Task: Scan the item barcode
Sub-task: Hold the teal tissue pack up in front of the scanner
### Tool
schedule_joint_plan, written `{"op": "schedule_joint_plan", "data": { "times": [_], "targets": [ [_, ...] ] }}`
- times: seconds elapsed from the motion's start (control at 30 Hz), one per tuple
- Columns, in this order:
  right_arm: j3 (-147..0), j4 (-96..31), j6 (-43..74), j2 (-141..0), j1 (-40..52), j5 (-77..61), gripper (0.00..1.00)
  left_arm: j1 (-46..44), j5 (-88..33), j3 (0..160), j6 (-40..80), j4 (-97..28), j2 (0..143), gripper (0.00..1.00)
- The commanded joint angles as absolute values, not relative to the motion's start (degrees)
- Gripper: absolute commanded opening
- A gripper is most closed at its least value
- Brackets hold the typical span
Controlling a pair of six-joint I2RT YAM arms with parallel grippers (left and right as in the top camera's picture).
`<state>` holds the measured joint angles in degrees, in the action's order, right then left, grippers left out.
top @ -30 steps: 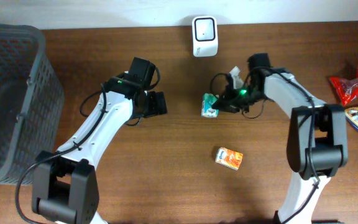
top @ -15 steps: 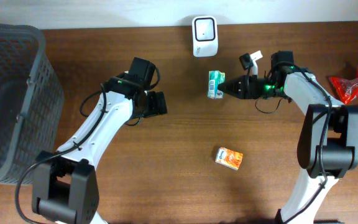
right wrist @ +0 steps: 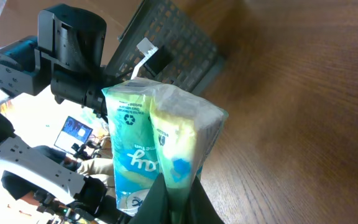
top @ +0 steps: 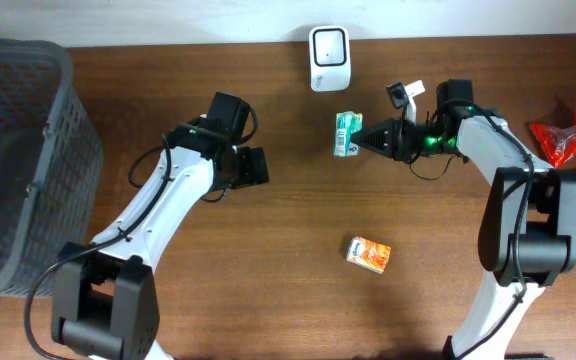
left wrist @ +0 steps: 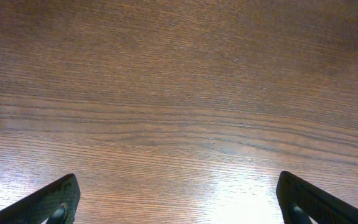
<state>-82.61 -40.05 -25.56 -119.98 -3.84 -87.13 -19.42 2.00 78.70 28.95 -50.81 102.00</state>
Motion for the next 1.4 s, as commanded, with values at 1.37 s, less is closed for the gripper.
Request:
{"op": "schedule_joint_plan", "data": {
  "times": [1.37],
  "targets": [
    [-105.67,-13.61,-25.67,-122.39,19.88,25.87,0.04,-19.05,2.61,79.07,28.42,-50.85,101.23,0.99]
  ]
}}
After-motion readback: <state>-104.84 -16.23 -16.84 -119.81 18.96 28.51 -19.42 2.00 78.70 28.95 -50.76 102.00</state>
